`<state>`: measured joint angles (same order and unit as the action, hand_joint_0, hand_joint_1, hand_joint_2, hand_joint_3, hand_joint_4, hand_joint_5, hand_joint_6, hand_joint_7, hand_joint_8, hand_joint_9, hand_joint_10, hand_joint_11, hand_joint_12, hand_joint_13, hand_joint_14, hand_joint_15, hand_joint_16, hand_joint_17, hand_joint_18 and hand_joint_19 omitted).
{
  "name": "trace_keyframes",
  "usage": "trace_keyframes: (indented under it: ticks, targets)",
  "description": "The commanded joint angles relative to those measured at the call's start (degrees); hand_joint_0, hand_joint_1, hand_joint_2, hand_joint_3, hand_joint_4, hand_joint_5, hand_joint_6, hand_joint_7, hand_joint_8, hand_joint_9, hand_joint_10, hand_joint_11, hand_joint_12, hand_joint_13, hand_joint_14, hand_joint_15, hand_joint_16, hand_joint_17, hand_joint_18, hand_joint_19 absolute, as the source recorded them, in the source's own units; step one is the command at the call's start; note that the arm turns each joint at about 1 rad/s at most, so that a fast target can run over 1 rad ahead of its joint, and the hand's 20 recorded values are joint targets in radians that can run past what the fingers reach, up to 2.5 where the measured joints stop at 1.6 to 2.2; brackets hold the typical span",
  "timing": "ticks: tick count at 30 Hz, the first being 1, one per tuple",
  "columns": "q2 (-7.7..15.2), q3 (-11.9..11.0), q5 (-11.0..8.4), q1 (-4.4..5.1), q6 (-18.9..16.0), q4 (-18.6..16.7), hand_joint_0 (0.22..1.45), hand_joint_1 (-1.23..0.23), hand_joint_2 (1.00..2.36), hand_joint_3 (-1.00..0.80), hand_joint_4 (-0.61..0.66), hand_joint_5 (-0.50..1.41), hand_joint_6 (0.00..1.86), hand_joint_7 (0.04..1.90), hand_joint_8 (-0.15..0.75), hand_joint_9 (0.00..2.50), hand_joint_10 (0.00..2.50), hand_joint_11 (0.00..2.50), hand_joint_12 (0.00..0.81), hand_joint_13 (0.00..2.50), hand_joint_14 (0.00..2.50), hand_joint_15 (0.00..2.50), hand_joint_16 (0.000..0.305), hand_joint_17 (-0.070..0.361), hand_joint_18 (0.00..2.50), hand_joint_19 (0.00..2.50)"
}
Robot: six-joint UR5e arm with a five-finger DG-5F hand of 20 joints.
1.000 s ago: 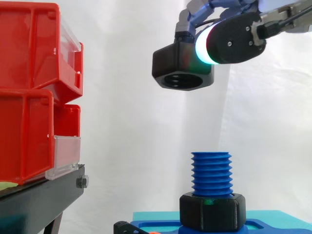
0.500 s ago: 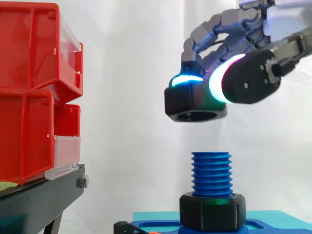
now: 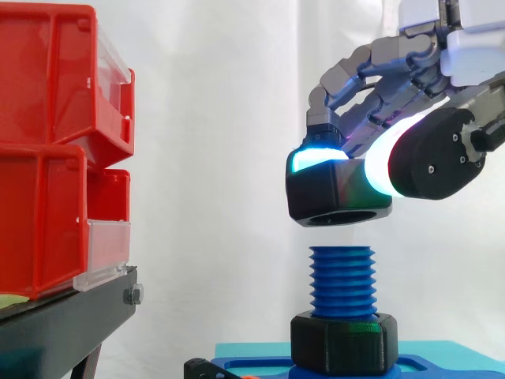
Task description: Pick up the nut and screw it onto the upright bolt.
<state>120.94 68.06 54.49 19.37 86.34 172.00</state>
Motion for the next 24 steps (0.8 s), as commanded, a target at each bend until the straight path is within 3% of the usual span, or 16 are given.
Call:
trace_keyframes:
  ticks: [1, 6, 7, 11, 24]
  targets:
    - [0.0, 0.5, 0.09, 0.05, 0.0, -1.0, 0.53, -0.59, 1.0, -0.5, 0.22, -0.19, 0.75, 0.93, 0.269, 0.48, 0.0, 0.0, 0.316, 0.54, 0.0, 0.0, 0.037, 0.083, 0.33, 0.0]
    - [0.0, 2.7, 1.06, -0.04, 0.0, -4.9, 0.53, -0.59, 1.0, -0.5, 0.22, -0.18, 0.75, 0.94, 0.268, 0.49, 0.0, 0.0, 0.317, 0.54, 0.0, 0.0, 0.037, 0.083, 0.33, 0.0]
    - [0.0, 3.5, 1.58, -0.04, 0.1, -7.9, 0.53, -0.59, 1.0, -0.5, 0.22, -0.18, 0.75, 0.94, 0.268, 0.49, 0.0, 0.0, 0.317, 0.54, 0.0, 0.0, 0.037, 0.083, 0.33, 0.0]
    - [0.0, 4.1, 1.93, -0.04, 0.1, -10.8, 0.53, -0.59, 1.0, -0.5, 0.22, -0.18, 0.75, 0.94, 0.268, 0.49, 0.0, 0.0, 0.316, 0.54, 0.0, 0.0, 0.037, 0.083, 0.33, 0.0]
    - [0.0, 4.1, 2.02, -0.3, 0.1, -9.2, 0.53, -0.59, 1.0, -0.5, 0.22, -0.18, 0.75, 0.95, 0.268, 0.49, 0.0, 0.0, 0.317, 0.55, 0.0, 0.0, 0.037, 0.083, 0.34, 0.0]
